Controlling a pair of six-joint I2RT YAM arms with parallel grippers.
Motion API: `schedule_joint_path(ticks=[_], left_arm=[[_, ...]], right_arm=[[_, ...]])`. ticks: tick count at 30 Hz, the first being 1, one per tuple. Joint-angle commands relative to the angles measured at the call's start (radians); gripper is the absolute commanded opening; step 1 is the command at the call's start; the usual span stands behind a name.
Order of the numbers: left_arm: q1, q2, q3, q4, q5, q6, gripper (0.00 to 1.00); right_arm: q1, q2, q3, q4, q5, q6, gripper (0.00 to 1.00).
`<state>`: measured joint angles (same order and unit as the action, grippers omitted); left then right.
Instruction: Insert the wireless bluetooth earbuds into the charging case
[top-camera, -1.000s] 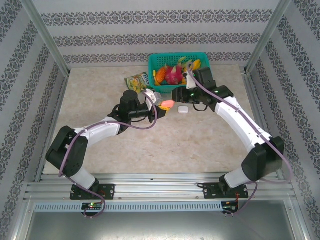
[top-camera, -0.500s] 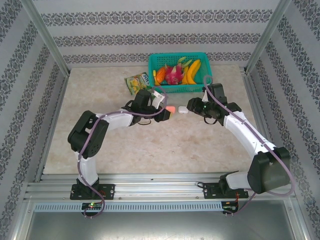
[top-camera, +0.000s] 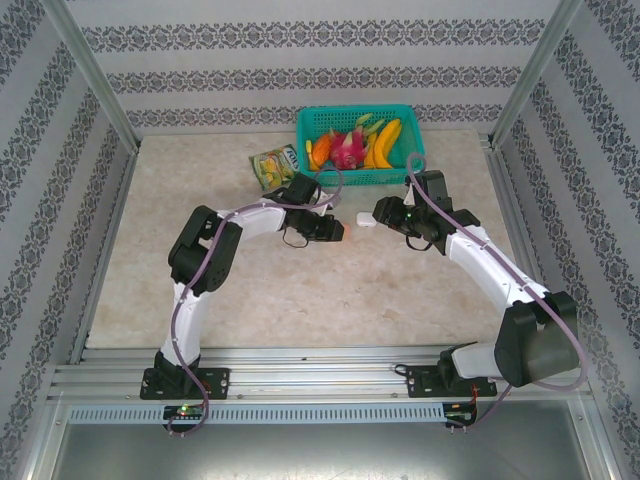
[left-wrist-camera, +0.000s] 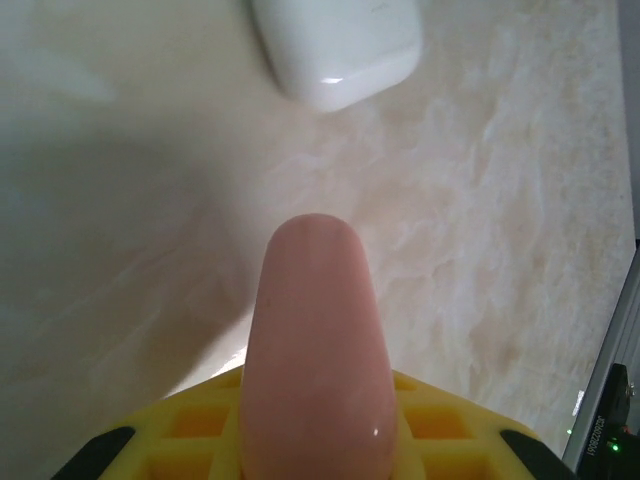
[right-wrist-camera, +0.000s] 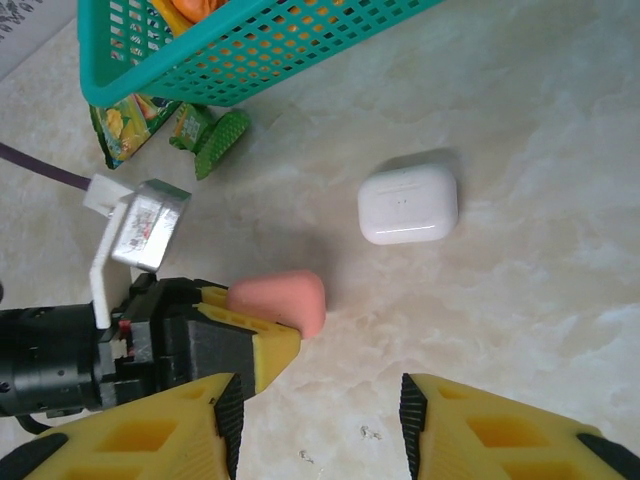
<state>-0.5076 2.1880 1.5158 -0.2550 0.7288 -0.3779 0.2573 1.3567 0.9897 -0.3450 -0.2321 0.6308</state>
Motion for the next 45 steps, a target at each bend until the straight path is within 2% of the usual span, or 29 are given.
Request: schedule_joint_path(ticks=[1,11,13,14,15,19,22,24,29,33,37,41,45], left_arm=[[0.023,0.021,0.034,-0.099,0.024,-0.031,0.13],[0.052,0.02,0.042,-0.165,0.033,-0.022,0.32],[0.059,0.008,0.031,-0.168,0.032,-0.019,0.49],[0.063,-0.001,0.022,-0.168,0.03,-0.019,0.82],[0.068,-0.009,0.016,-0.171,0.029,-0.016,1.0],[0.099,-0.065,-0.017,-0.193,0.011,0.002,1.0],[0.136,-0.128,-0.045,-0.23,-0.011,0.031,1.0],[0.17,-0.183,-0.068,-0.252,-0.027,0.051,1.0],[0.27,-0.369,-0.144,-0.265,-0.104,0.101,1.0],[0.33,-0.532,-0.241,-0.198,-0.231,0.154,1.0],[0.357,-0.725,-0.417,-0.008,-0.391,0.255,1.0],[0.358,-0.908,-0.683,0.326,-0.555,0.369,1.0],[0.365,-0.948,-0.87,0.576,-0.717,0.428,1.0]], right_arm=[[-0.005,-0.001,-0.012,0.023,0.015,0.011,0.49],[-0.006,-0.02,0.0,0.013,0.019,0.01,0.51],[-0.006,-0.027,0.005,0.009,0.022,0.008,0.51],[-0.005,-0.032,0.007,0.005,0.022,0.007,0.51],[-0.006,-0.035,0.009,0.002,0.022,0.006,0.52],[-0.012,-0.051,0.018,-0.01,0.022,0.002,0.53],[-0.021,-0.063,0.02,-0.023,0.029,-0.008,0.58],[-0.034,-0.072,0.02,-0.034,0.04,-0.016,0.66],[-0.086,-0.09,0.019,-0.035,0.046,-0.07,0.96],[-0.089,-0.09,0.026,-0.037,0.192,-0.145,0.98],[-0.089,-0.111,-0.072,0.096,0.436,-0.232,0.98],[-0.092,-0.096,-0.186,0.275,0.627,-0.33,0.98],[-0.134,-0.018,-0.226,0.356,0.659,-0.376,0.98]])
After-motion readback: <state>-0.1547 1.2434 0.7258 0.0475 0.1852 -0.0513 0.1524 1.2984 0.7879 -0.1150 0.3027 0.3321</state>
